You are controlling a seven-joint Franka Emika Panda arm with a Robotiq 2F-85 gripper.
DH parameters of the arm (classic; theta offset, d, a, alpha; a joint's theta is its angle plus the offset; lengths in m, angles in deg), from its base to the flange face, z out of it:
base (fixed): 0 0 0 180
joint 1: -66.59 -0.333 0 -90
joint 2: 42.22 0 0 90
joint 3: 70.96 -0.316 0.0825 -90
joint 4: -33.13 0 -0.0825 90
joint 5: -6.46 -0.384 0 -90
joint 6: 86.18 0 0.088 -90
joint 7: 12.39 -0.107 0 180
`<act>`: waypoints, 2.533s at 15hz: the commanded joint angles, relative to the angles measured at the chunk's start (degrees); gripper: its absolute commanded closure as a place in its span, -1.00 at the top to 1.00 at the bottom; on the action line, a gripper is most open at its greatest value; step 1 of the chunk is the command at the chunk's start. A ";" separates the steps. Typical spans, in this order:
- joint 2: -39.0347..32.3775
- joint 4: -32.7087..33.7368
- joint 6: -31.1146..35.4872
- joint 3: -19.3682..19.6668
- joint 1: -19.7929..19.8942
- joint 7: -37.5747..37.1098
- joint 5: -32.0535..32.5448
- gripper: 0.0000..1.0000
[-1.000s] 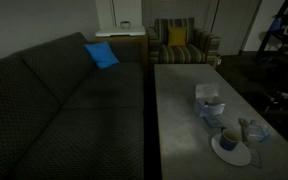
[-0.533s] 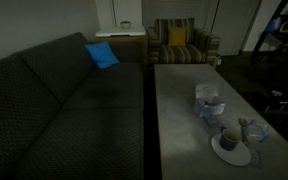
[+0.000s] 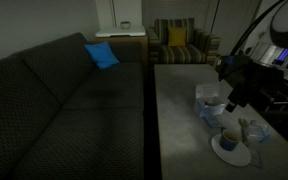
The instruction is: Move the blue cup off of the white plate and place it on the table
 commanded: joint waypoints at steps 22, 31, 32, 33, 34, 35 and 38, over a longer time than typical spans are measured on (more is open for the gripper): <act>-27.22 37.50 -6.96 -1.32 -0.50 -5.33 2.86 1.00; -30.73 42.58 -10.31 6.28 -6.18 -21.43 0.09 1.00; -30.73 42.54 -10.45 7.12 -6.76 -23.15 -0.11 1.00; -30.73 42.51 -10.63 7.52 -7.02 -24.26 -0.32 1.00; -30.73 42.59 -11.54 7.97 -7.28 -25.36 -0.45 1.00; -30.73 42.88 -12.89 7.94 -7.24 -25.83 -0.51 1.00; -30.73 42.21 -11.17 7.52 -6.99 -24.94 -0.25 1.00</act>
